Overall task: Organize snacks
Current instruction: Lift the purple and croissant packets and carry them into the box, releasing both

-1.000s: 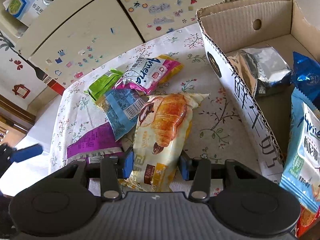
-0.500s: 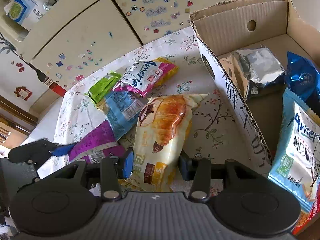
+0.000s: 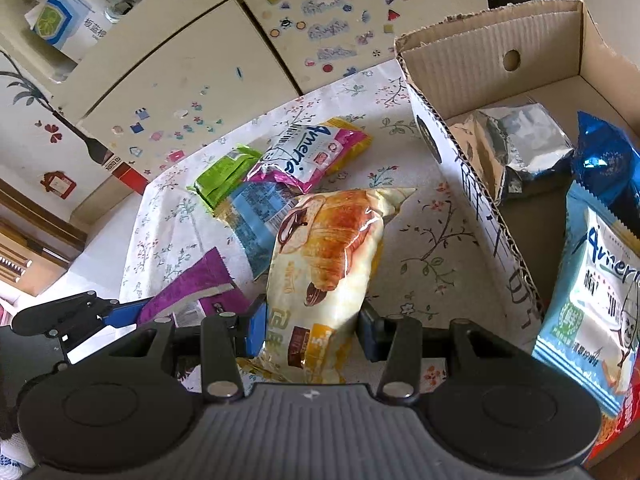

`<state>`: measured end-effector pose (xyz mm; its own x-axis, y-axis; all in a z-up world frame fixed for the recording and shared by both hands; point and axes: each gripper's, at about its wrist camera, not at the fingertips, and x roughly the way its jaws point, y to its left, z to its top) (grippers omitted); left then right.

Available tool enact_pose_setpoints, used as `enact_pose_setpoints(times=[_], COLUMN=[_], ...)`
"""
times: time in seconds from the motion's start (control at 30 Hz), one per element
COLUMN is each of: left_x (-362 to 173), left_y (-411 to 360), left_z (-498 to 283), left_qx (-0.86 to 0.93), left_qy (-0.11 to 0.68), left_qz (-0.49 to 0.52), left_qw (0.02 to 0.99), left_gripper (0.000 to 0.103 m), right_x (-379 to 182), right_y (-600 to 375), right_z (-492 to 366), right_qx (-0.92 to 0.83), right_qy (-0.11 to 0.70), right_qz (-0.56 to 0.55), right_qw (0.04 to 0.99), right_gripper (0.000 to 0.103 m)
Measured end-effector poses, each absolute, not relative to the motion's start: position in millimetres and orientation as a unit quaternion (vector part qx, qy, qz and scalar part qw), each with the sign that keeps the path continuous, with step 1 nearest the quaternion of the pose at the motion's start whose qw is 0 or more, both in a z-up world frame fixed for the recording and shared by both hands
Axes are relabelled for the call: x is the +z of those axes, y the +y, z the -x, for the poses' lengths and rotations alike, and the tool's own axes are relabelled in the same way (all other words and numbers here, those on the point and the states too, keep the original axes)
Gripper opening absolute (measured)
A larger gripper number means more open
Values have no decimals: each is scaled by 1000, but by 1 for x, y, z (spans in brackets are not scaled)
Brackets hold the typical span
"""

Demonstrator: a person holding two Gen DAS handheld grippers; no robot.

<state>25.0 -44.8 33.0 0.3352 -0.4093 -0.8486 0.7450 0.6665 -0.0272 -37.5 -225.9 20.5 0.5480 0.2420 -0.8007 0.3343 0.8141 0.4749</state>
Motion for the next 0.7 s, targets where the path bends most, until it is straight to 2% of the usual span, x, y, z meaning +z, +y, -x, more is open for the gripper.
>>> enact_pose_setpoints(times=[0.7], left_x=[72], left_y=[-41], left_z=[-41], left_qx=[-300], left_qy=[411], left_qz=[-91], left_qw=[856], left_gripper=[60], right_x=[57], right_y=[-230], right_z=[49], right_qx=[-15], right_qy=[427], right_qz=[-320], right_qw=[845], right_gripper=[52])
